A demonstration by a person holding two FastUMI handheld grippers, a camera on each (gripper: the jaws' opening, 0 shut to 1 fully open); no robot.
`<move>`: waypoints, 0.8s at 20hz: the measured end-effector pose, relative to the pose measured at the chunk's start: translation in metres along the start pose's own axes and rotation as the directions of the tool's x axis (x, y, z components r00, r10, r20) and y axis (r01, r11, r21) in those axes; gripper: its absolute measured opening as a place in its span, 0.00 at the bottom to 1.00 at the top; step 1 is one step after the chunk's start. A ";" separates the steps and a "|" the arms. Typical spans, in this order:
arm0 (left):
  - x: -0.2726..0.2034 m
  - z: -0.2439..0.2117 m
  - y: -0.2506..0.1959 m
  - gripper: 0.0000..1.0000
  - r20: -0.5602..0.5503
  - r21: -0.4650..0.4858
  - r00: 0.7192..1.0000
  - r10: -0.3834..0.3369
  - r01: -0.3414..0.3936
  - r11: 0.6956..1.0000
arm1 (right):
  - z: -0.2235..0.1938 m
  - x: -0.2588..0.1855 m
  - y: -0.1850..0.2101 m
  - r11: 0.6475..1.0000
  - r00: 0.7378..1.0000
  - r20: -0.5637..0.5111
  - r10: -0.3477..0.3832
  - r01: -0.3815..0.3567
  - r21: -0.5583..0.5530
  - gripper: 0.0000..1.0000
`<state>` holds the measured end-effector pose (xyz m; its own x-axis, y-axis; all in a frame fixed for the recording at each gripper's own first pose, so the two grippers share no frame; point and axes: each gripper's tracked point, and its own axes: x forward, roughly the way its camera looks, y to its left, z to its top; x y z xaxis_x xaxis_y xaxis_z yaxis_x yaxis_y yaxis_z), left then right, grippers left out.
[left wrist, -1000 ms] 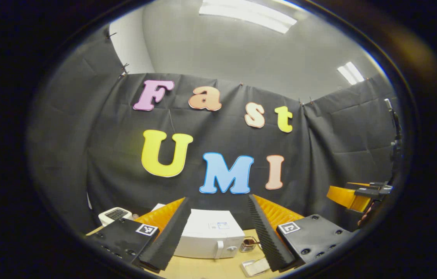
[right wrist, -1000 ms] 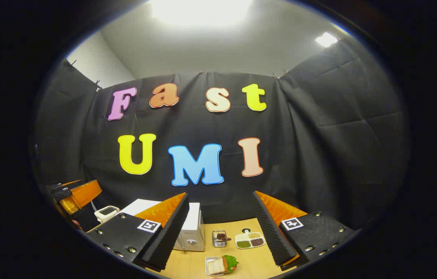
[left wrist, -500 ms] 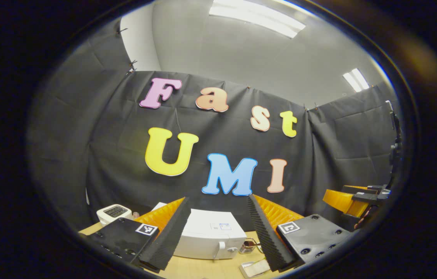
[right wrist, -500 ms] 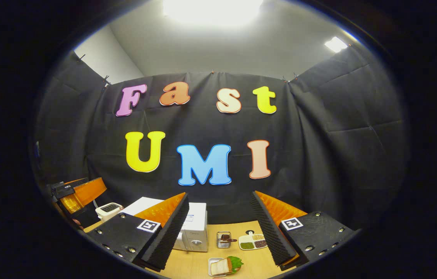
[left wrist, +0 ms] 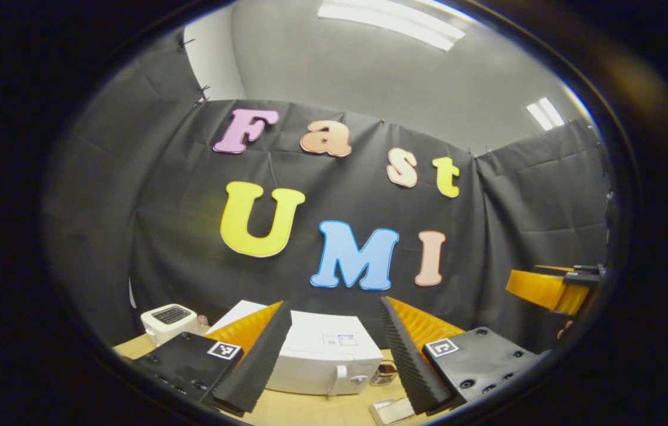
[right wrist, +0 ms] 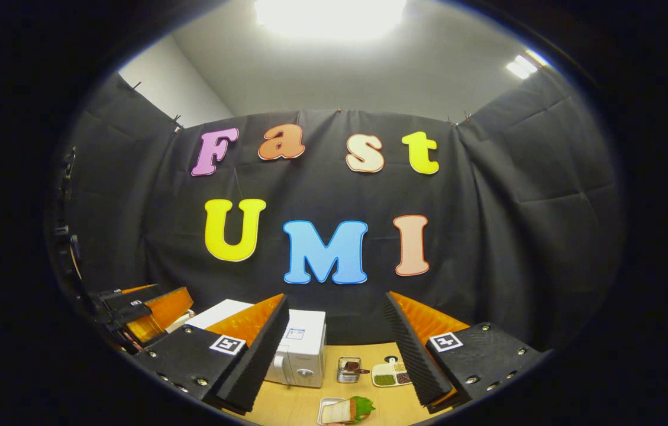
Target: Open the microwave oven with the left hand, put the food in, and close the microwave oven.
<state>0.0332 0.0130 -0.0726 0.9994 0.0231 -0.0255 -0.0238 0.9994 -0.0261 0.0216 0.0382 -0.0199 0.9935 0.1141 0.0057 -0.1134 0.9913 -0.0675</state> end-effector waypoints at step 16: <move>0.079 -0.288 -0.031 0.96 -0.332 0.135 0.942 -0.038 0.087 0.987 | -0.074 0.033 -0.057 0.998 0.984 -0.169 -0.055 0.055 -0.006 1.00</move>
<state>0.1056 -0.0243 -0.3611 0.9346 -0.0247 -0.3549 0.0670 0.9920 0.1072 0.0616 -0.0191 -0.0894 0.9861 0.0467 -0.1595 -0.0589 0.9956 -0.0729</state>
